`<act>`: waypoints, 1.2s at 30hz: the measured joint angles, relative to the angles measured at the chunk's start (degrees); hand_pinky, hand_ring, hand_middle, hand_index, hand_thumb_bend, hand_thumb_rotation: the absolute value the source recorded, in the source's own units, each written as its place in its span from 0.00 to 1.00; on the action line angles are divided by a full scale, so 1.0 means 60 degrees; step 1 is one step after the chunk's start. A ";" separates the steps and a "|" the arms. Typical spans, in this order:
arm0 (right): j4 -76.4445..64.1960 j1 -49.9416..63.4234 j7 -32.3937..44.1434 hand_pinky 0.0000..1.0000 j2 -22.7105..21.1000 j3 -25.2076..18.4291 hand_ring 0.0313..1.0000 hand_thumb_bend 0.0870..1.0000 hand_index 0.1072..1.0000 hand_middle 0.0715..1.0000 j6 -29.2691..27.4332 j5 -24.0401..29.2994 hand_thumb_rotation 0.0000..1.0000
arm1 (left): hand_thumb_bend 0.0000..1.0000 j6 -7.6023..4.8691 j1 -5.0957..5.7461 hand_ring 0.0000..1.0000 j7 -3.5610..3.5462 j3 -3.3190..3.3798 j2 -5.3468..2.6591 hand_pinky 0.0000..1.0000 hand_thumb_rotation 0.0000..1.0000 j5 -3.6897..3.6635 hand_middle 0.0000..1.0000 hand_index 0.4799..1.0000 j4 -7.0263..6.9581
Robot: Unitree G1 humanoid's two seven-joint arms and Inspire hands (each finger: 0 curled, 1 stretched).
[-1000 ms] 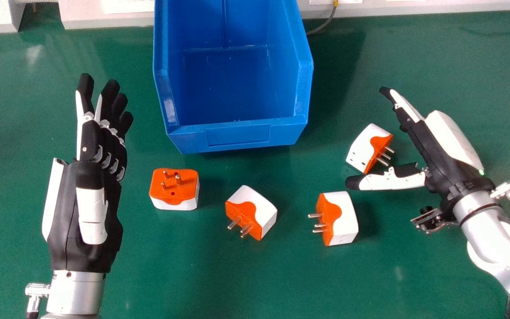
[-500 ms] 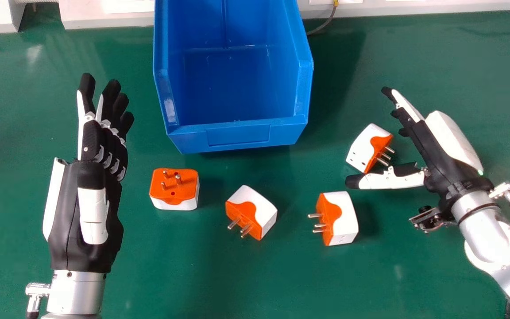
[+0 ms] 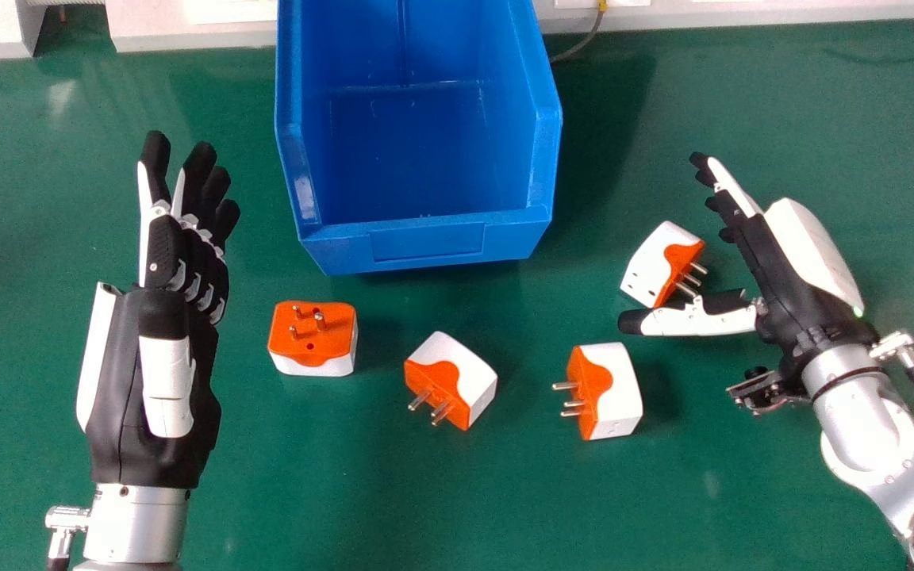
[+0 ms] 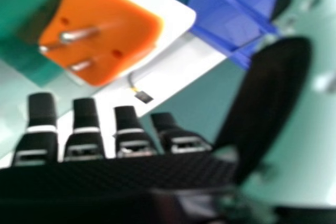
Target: Pick all objects and put in blue box
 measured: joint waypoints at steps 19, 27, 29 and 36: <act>0.0163 -0.0179 0.0448 0.79 0.0229 -0.0080 0.90 1.00 0.95 0.94 0.0529 0.0118 0.36 | 0.93 -0.0082 0.0000 1.00 0.0000 -0.0002 -0.0004 1.00 1.00 0.0002 1.00 1.00 0.0000; 0.0251 -0.0397 0.0507 0.81 0.0426 -0.0114 0.90 1.00 0.95 0.94 0.0766 0.0153 0.35 | 0.91 -0.0146 0.0004 1.00 -0.0043 -0.0006 -0.0005 1.00 1.00 -0.0008 1.00 1.00 0.0000; 0.0272 -0.0466 0.0509 0.80 0.0497 -0.0108 0.90 1.00 0.95 0.94 0.0827 0.0142 0.35 | 0.92 -0.0146 0.0004 1.00 -0.0051 -0.0009 -0.0007 1.00 1.00 -0.0013 1.00 1.00 0.0000; 0.0306 -0.0618 0.0532 0.81 0.0703 -0.0104 0.90 1.00 0.95 0.94 0.0973 0.0135 0.35 | 0.93 -0.0146 0.0007 1.00 -0.0066 -0.0020 -0.0007 1.00 1.00 -0.0098 1.00 1.00 -0.0002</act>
